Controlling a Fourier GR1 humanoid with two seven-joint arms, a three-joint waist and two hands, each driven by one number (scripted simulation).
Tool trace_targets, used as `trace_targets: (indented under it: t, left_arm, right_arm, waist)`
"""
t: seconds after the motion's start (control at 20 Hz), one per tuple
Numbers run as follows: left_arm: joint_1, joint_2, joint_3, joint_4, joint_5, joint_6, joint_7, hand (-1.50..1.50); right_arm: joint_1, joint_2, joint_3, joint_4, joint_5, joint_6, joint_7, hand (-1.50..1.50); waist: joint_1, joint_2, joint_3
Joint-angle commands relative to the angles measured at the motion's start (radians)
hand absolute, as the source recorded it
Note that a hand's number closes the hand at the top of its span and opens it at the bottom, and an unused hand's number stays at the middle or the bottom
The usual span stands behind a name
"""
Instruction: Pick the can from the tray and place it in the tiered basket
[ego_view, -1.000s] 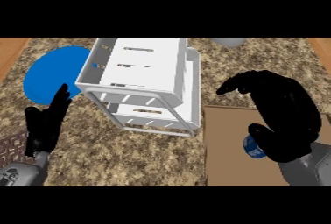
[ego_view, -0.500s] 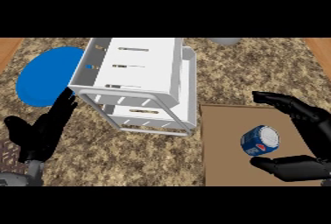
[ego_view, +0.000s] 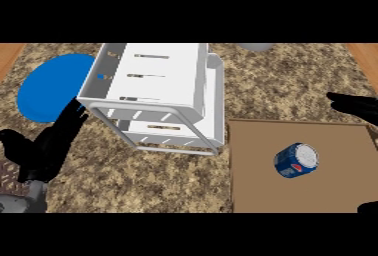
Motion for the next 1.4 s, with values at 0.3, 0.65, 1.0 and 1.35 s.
trace_targets:
  t: [0.3, 0.65, 1.0, 1.35]
  left_arm:
    - [-0.011, -0.032, 0.008, 0.021, -0.026, -0.016, 0.006, 0.00]
    - [-0.045, -0.049, 0.043, 0.019, -0.062, -0.047, 0.048, 0.00]
    - [0.051, -0.047, 0.091, 0.013, -0.053, -0.123, -0.012, 0.00]
    - [-0.021, -0.089, 0.134, 0.038, -0.094, -0.129, 0.032, 0.00]
  right_arm:
    - [0.008, -0.223, 0.017, -0.169, -0.051, 0.308, 0.220, -1.50]
    - [-0.046, -0.031, 0.169, -0.243, 0.093, 0.250, 0.472, -1.50]
    - [0.043, 0.073, 0.231, -0.077, 0.404, 0.241, 0.301, -1.50]
    - [0.063, 0.168, 0.253, 0.028, 0.616, 0.170, 0.167, -1.50]
  waist:
    - [0.009, 0.006, 0.002]
    - [0.022, 0.008, 0.002]
    - [0.023, 0.008, 0.003]
    - [0.015, 0.008, 0.003]
